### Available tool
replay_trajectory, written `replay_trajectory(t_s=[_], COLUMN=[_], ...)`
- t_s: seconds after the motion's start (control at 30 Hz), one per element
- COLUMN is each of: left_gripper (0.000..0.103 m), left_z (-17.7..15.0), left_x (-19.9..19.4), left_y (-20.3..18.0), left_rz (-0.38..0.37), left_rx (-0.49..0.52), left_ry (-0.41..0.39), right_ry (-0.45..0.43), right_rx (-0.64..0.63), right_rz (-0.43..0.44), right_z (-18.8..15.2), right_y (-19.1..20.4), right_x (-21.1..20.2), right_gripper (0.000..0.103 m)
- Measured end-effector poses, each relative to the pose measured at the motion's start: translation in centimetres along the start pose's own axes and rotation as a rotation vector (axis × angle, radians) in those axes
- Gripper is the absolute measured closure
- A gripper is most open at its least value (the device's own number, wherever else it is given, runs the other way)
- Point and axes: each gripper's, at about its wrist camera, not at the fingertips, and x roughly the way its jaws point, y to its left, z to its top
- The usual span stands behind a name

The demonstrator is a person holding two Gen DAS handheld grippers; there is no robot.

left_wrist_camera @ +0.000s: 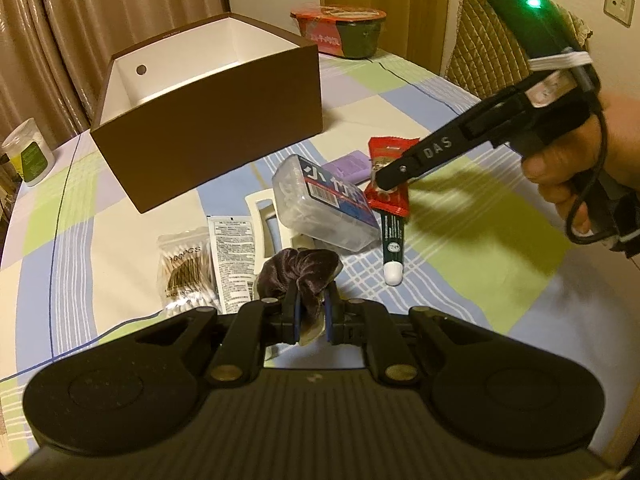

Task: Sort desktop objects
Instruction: 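Grasp the brown scrunchie with the left gripper while the right gripper grasps the red candy packet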

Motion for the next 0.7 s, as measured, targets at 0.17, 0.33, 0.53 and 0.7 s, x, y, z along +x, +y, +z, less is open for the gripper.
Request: replay_trajectory(t_s=[0.17,0.33,0.53,0.7], left_gripper=[0.095,0.095,0.095,0.095], left_z=[0.6,1.2,1.7,2.1], left_x=[-0.7,-1.7,-2.9,-3.6], left_y=[0.3,0.5,0.8,1.2], left_rz=[0.006,0.011,0.024,0.036], left_rx=[-0.006,-0.008,-0.018,-0.041], left_ry=[-0.025,-0.048,-0.068,-0.077], right_ry=[-0.024,-0.045,-0.058,-0.069], right_rx=[-0.020,-0.037,-0.053,-0.064], right_rz=[-0.011,-0.019,-0.024,-0.026], right_z=[-0.1,-0.2,-0.3,0.0], right_y=[0.6,1.4,2.7,3.5], right_x=[-1.6,-3.3,-5.0,-5.9], right_gripper=[0.073,0.073,0.073,0.073])
